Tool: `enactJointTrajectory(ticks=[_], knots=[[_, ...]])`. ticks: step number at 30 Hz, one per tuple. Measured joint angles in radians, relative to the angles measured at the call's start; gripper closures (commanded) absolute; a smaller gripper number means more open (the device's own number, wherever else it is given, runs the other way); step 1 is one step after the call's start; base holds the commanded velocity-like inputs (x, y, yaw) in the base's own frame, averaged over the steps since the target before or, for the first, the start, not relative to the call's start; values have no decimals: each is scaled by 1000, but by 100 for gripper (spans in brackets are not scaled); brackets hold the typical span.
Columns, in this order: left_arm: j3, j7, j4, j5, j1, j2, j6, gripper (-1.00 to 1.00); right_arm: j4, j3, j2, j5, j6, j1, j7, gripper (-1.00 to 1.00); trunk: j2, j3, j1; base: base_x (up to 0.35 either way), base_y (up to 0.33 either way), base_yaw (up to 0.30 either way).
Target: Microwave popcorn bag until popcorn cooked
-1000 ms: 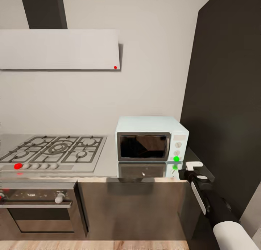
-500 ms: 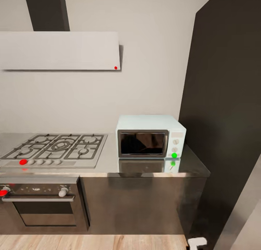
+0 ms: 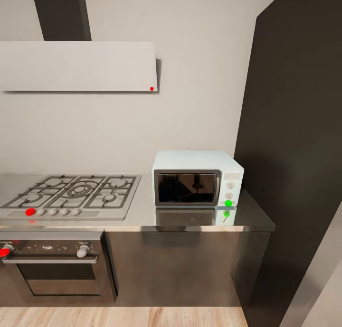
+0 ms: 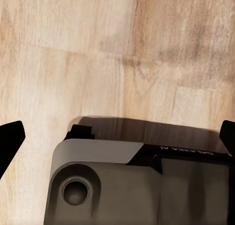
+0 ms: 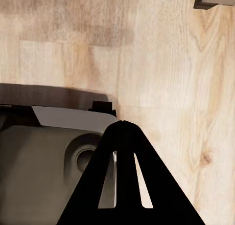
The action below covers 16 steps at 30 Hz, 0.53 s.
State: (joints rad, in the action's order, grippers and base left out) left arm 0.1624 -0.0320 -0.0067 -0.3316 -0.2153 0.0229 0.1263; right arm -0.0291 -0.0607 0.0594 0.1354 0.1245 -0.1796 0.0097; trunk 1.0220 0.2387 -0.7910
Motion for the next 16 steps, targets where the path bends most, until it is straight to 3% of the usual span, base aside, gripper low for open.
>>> enactJointTrajectory(ticks=[16], knots=[[0, 0, 0, 0, 0, 0, 0, -100, 0, 0, 0, 1, 0, 0, 0, 100, 0, 0, 0, 0, 0, 0]])
